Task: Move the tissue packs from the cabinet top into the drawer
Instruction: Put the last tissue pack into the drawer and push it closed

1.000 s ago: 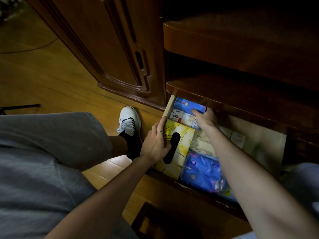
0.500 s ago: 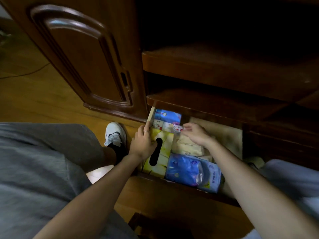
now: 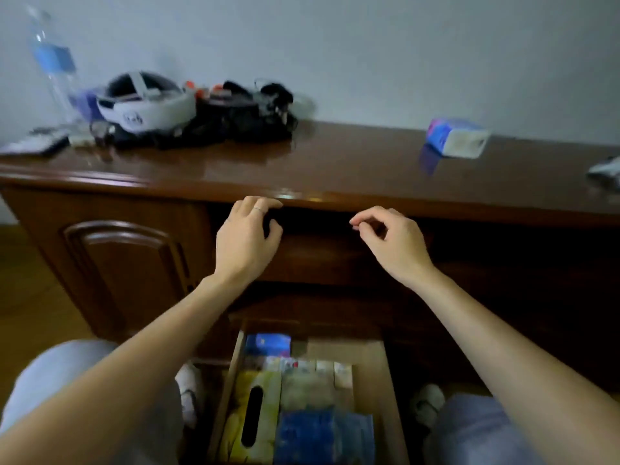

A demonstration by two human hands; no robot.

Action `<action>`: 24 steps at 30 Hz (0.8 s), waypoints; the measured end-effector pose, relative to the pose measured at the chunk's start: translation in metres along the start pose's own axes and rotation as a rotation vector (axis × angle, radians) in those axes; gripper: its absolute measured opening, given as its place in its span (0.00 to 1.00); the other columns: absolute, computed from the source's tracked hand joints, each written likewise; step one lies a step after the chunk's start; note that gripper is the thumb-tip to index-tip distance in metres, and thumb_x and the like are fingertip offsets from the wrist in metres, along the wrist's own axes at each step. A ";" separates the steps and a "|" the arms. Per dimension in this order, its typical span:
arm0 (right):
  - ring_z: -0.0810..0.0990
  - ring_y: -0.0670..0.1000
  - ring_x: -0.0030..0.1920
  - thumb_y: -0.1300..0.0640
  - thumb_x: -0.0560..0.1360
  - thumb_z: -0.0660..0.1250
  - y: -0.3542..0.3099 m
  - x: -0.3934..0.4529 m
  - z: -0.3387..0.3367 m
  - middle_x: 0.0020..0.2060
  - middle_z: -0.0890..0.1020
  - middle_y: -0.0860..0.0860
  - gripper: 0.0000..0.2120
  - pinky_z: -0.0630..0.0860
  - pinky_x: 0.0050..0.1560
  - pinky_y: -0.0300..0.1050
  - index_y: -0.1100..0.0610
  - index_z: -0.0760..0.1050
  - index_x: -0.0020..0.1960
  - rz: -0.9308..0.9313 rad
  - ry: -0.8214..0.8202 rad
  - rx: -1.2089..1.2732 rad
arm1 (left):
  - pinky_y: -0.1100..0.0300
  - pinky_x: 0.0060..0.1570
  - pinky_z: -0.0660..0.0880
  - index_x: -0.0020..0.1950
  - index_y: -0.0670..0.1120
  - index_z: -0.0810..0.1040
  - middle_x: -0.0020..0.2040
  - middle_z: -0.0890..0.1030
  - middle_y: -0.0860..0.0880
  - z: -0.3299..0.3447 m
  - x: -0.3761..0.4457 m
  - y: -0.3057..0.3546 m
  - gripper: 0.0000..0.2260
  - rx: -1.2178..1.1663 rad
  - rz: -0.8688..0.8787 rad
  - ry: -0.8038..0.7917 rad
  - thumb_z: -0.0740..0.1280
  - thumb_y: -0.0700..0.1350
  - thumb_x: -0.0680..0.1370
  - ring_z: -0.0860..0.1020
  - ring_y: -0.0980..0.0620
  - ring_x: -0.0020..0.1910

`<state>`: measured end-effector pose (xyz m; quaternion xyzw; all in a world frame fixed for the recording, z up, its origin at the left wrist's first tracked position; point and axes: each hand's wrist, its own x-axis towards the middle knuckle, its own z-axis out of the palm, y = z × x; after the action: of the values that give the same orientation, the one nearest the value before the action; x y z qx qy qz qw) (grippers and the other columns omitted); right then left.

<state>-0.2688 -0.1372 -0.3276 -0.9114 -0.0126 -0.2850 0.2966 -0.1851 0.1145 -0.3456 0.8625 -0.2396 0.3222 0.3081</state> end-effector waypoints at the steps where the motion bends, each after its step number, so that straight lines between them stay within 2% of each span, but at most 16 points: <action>1: 0.76 0.36 0.50 0.50 0.79 0.64 -0.001 0.016 -0.008 0.47 0.80 0.34 0.08 0.70 0.44 0.32 0.41 0.80 0.54 -0.048 0.046 -0.098 | 0.59 0.44 0.73 0.63 0.50 0.78 0.59 0.79 0.51 -0.002 0.020 0.005 0.13 0.014 0.027 0.001 0.65 0.44 0.79 0.75 0.52 0.58; 3: 0.74 0.41 0.57 0.50 0.79 0.64 0.005 0.048 -0.020 0.56 0.80 0.39 0.10 0.70 0.49 0.37 0.43 0.79 0.59 -0.089 0.049 -0.286 | 0.55 0.46 0.76 0.62 0.49 0.79 0.60 0.79 0.50 0.000 0.058 0.014 0.12 0.028 0.076 -0.027 0.65 0.44 0.79 0.74 0.49 0.60; 6: 0.72 0.51 0.67 0.42 0.81 0.61 0.025 0.082 -0.031 0.66 0.77 0.47 0.18 0.71 0.62 0.49 0.47 0.76 0.67 0.064 -0.086 -0.419 | 0.51 0.52 0.76 0.64 0.49 0.78 0.63 0.78 0.48 0.022 0.106 0.026 0.13 0.074 0.108 -0.126 0.65 0.47 0.79 0.74 0.47 0.63; 8: 0.74 0.50 0.65 0.38 0.79 0.60 0.038 0.095 -0.035 0.63 0.79 0.46 0.20 0.72 0.60 0.50 0.46 0.77 0.65 0.083 -0.126 -0.468 | 0.49 0.56 0.75 0.66 0.50 0.77 0.65 0.77 0.47 0.048 0.135 0.036 0.15 0.110 0.133 -0.232 0.65 0.51 0.79 0.73 0.45 0.64; 10: 0.76 0.46 0.59 0.36 0.77 0.61 0.048 0.108 -0.041 0.57 0.80 0.41 0.17 0.73 0.51 0.45 0.42 0.79 0.59 0.070 -0.150 -0.468 | 0.46 0.62 0.72 0.70 0.52 0.73 0.69 0.74 0.46 0.080 0.165 0.048 0.22 0.141 0.124 -0.418 0.65 0.58 0.78 0.71 0.43 0.68; 12: 0.79 0.41 0.54 0.36 0.76 0.64 0.058 0.123 -0.049 0.51 0.81 0.36 0.13 0.74 0.46 0.42 0.39 0.80 0.55 0.159 -0.165 -0.319 | 0.43 0.68 0.68 0.74 0.53 0.70 0.74 0.70 0.45 0.113 0.193 0.061 0.29 0.139 0.075 -0.609 0.64 0.65 0.76 0.67 0.42 0.72; 14: 0.80 0.40 0.52 0.39 0.76 0.66 0.075 0.144 -0.057 0.50 0.81 0.35 0.10 0.76 0.46 0.41 0.38 0.78 0.56 0.266 -0.067 -0.163 | 0.41 0.70 0.64 0.76 0.53 0.67 0.76 0.68 0.45 0.144 0.213 0.068 0.32 0.110 0.044 -0.690 0.61 0.68 0.76 0.64 0.41 0.75; 16: 0.80 0.44 0.57 0.42 0.75 0.69 0.099 0.168 -0.066 0.57 0.80 0.40 0.16 0.75 0.47 0.43 0.41 0.75 0.63 0.319 0.132 -0.210 | 0.42 0.72 0.62 0.77 0.52 0.66 0.76 0.67 0.44 0.169 0.220 0.067 0.35 0.109 0.057 -0.715 0.57 0.70 0.76 0.63 0.41 0.75; 18: 0.75 0.55 0.65 0.42 0.74 0.71 0.126 0.198 -0.072 0.67 0.75 0.52 0.27 0.75 0.53 0.49 0.47 0.70 0.70 0.407 0.282 -0.393 | 0.43 0.74 0.59 0.79 0.51 0.62 0.77 0.66 0.44 0.184 0.224 0.061 0.39 0.124 0.078 -0.719 0.53 0.73 0.75 0.62 0.42 0.76; 19: 0.70 0.59 0.70 0.39 0.73 0.71 0.139 0.213 -0.075 0.71 0.70 0.55 0.33 0.75 0.60 0.55 0.48 0.66 0.73 0.480 0.322 -0.462 | 0.43 0.74 0.58 0.80 0.51 0.60 0.78 0.65 0.43 0.189 0.227 0.059 0.41 0.128 0.086 -0.714 0.52 0.74 0.74 0.62 0.42 0.77; 21: 0.57 0.64 0.78 0.35 0.71 0.71 0.157 0.244 -0.079 0.79 0.57 0.60 0.41 0.65 0.71 0.65 0.45 0.57 0.77 0.632 0.332 -0.486 | 0.42 0.75 0.58 0.81 0.51 0.57 0.78 0.64 0.43 0.193 0.230 0.056 0.44 0.135 0.088 -0.700 0.49 0.76 0.72 0.62 0.42 0.77; 22: 0.52 0.65 0.79 0.34 0.71 0.71 0.166 0.259 -0.078 0.80 0.51 0.60 0.44 0.61 0.73 0.69 0.44 0.54 0.79 0.699 0.319 -0.465 | 0.42 0.75 0.57 0.81 0.51 0.55 0.79 0.64 0.43 0.194 0.232 0.055 0.45 0.137 0.090 -0.696 0.49 0.76 0.72 0.61 0.43 0.78; 24: 0.50 0.66 0.79 0.33 0.70 0.72 0.182 0.277 -0.071 0.80 0.50 0.60 0.45 0.62 0.72 0.71 0.43 0.54 0.79 0.796 0.264 -0.459 | 0.42 0.76 0.56 0.82 0.51 0.52 0.79 0.63 0.43 0.195 0.231 0.053 0.44 0.143 0.088 -0.703 0.50 0.76 0.73 0.61 0.43 0.78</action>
<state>-0.0379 -0.3664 -0.2317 -0.8433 0.4387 -0.2580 0.1729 0.0184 -0.1061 -0.2802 0.9288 -0.3447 0.0347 0.1315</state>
